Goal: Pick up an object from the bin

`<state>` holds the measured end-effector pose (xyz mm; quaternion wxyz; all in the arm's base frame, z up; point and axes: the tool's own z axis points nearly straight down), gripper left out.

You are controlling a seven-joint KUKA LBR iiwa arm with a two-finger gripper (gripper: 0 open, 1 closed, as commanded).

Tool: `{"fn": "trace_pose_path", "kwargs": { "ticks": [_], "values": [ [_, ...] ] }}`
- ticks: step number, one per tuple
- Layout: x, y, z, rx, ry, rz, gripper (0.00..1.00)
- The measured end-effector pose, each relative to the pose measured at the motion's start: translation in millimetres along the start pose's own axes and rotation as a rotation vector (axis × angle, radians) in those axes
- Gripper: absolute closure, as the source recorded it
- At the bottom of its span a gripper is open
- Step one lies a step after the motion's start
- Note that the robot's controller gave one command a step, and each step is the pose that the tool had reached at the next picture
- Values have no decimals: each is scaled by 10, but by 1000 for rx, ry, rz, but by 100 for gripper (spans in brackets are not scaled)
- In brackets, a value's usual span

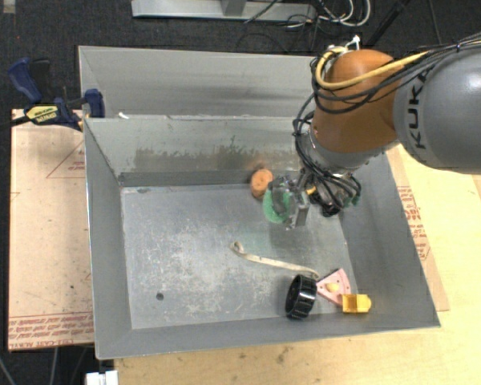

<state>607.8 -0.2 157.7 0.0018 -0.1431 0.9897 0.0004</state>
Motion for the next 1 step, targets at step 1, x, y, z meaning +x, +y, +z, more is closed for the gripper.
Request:
{"fn": "trace_pose_path", "kwargs": {
  "ticks": [1],
  "values": [
    [2, 2, -128, 0, 1, 0, 100]
  ]
}}
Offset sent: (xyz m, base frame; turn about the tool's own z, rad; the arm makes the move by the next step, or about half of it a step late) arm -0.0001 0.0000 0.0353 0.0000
